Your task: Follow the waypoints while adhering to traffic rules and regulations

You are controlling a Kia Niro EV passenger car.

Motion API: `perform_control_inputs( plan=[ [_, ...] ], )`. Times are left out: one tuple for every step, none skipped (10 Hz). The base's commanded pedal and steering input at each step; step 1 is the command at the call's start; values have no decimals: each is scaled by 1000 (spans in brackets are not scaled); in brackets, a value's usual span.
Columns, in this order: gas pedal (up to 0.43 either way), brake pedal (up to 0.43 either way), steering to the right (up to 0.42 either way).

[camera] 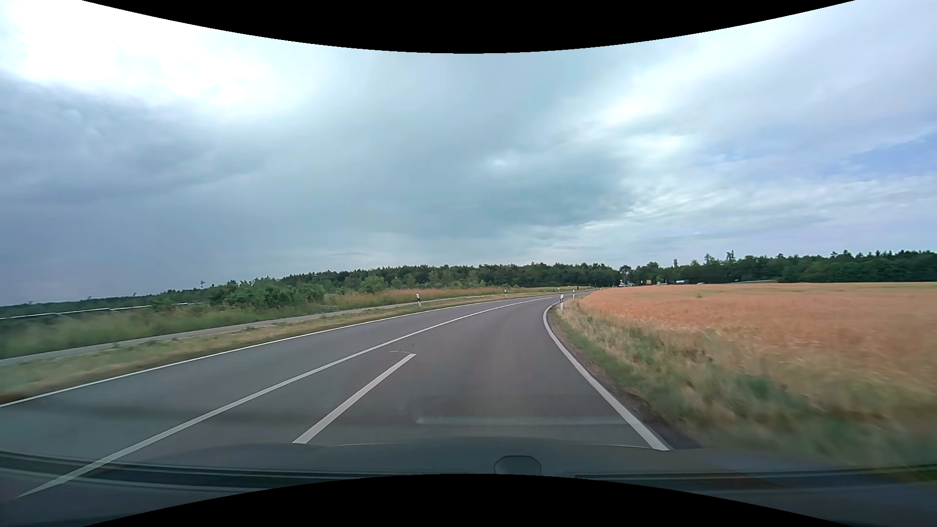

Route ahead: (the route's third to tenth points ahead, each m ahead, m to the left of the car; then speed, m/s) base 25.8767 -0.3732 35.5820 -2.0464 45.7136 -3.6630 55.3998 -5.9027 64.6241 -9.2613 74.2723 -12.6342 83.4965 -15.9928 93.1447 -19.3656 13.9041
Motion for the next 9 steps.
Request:
perform_control_inputs(
  plan=[
    [177,0,27],
    [189,0,28],
    [197,0,29],
    [197,0,29],
    [197,0,29],
    [209,0,30],
    [209,0,29],
    [220,0,29],
    [228,0,30]
  ],
)
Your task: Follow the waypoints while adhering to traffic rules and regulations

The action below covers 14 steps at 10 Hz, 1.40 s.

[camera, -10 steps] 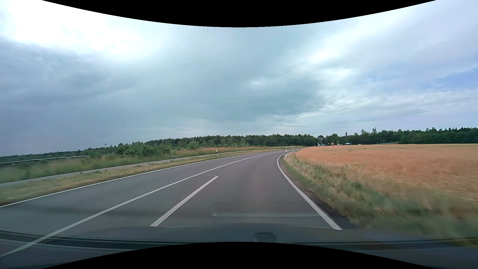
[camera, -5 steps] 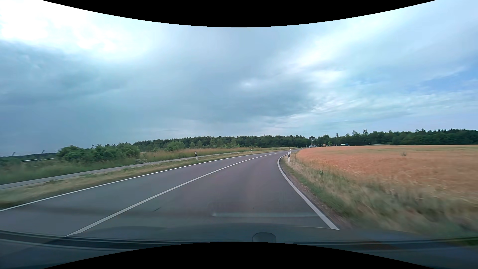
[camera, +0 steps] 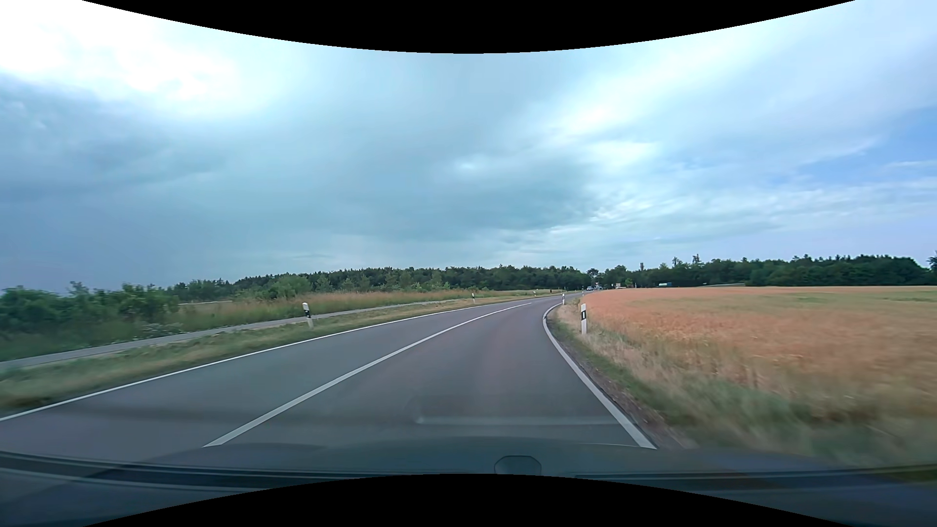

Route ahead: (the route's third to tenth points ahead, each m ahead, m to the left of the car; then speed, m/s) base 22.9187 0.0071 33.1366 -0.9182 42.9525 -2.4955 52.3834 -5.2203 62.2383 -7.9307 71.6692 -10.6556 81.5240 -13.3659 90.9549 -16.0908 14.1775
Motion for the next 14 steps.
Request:
perform_control_inputs(
  plan=[
    [228,0,30],
    [240,0,30],
    [240,0,29],
    [240,0,29],
    [240,0,30],
    [240,0,28],
    [240,0,26],
    [240,0,25],
    [240,0,25],
    [240,0,25],
    [248,0,25],
    [248,0,25],
    [248,0,25],
    [248,0,26]
  ],
)
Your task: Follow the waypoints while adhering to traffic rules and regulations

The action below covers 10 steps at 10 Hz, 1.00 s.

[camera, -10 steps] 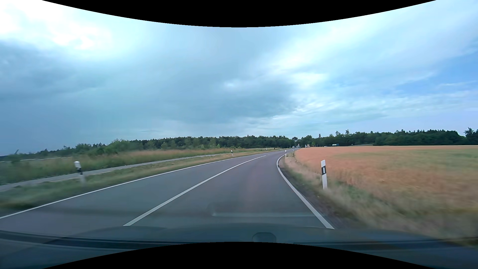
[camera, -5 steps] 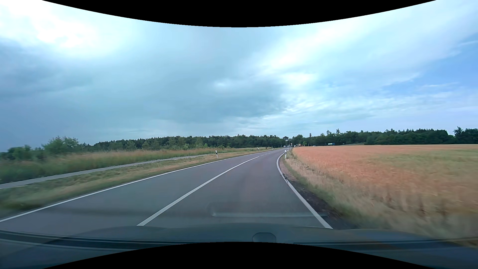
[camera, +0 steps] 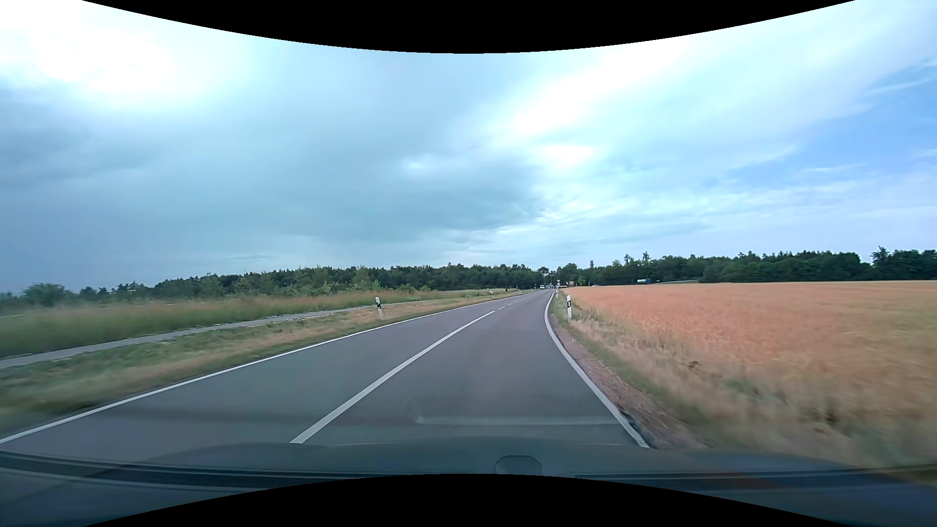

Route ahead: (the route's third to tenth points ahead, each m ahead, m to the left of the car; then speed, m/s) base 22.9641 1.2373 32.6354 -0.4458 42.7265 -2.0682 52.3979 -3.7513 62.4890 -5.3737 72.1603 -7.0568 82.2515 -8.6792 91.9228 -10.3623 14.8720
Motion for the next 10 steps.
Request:
perform_control_inputs(
  plan=[
    [248,0,28],
    [240,0,30],
    [240,0,30],
    [228,0,30],
    [228,0,29],
    [220,0,28],
    [220,0,26],
    [220,0,25],
    [220,0,24],
    [220,0,24]
  ],
)
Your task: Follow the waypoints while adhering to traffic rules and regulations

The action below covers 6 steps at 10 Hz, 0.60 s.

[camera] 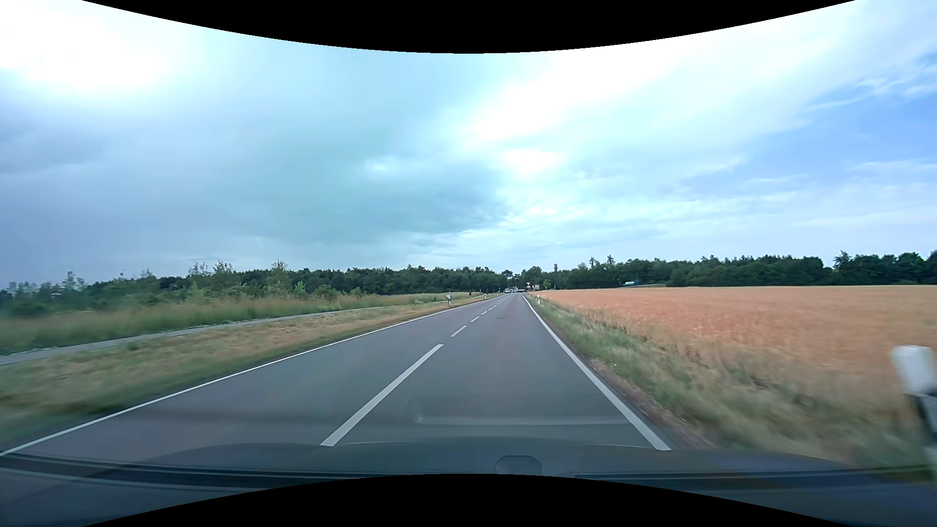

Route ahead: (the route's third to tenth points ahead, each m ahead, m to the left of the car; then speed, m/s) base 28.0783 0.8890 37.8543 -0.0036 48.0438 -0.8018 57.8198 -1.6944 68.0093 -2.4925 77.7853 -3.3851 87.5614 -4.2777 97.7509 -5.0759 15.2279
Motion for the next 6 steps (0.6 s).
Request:
perform_control_inputs(
  plan=[
    [220,0,23],
    [220,0,23],
    [220,0,23],
    [220,0,22],
    [220,0,20],
    [220,0,16]
  ],
)
